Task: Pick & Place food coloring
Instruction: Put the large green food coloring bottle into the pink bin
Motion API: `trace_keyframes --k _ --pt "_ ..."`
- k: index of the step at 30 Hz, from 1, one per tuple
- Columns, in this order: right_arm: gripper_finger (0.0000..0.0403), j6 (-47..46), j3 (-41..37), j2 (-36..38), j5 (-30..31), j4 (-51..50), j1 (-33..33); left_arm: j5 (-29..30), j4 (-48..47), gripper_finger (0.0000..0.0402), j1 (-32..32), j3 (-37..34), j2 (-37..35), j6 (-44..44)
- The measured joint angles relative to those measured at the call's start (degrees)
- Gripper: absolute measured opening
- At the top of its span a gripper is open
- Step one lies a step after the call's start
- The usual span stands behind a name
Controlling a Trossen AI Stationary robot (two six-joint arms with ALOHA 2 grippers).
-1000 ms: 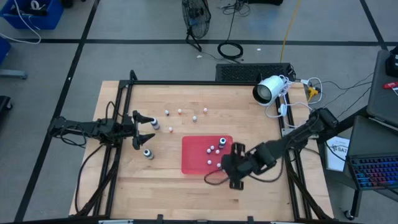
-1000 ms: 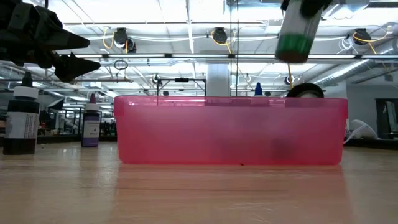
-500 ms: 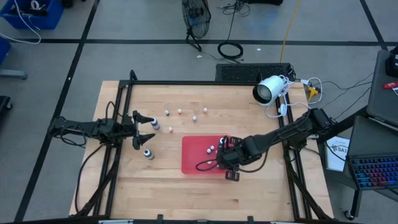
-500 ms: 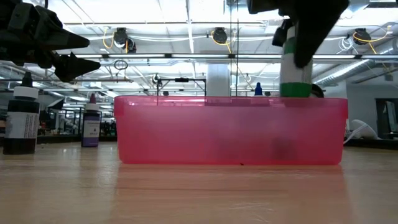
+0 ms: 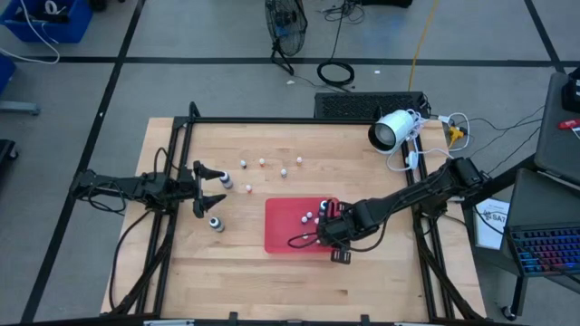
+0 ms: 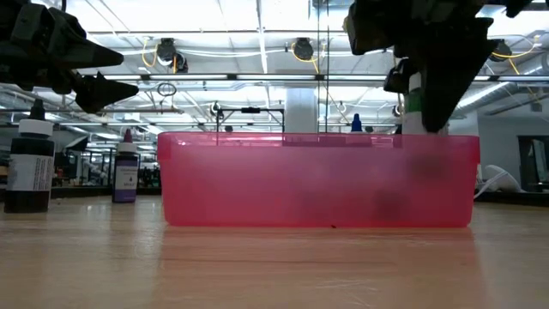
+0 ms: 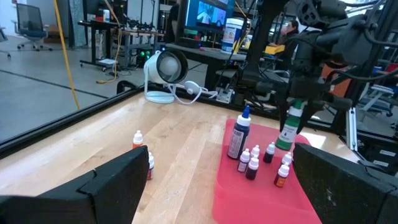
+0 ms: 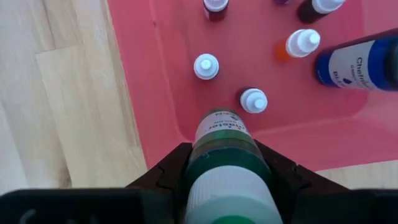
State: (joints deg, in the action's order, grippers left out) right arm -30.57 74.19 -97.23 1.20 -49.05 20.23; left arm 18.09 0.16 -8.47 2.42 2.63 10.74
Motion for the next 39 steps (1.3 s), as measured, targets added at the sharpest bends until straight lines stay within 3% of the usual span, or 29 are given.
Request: trace_keyframes --k 18,25,31,39 --pt "0.0126 -0.4 -5.0 0.0 -2.0 7.92 0.0 0.02 0.02 0.0392 0.0 0.0 0.0 0.0" --pt "0.0226 -4.24 -5.01 0.0 -2.96 8.21 0.01 0.02 0.02 0.0392 -0.02 0.0 0.0 0.0" --pt "0.023 -5.91 -5.01 0.0 -3.3 8.31 0.48 0.0 0.02 0.0392 -0.01 0.0 -0.01 -0.02" --pt "0.0215 -9.01 -5.03 5.54 -13.52 8.62 0.07 0.0 0.02 0.0392 -0.02 0.0 -0.01 -0.02"
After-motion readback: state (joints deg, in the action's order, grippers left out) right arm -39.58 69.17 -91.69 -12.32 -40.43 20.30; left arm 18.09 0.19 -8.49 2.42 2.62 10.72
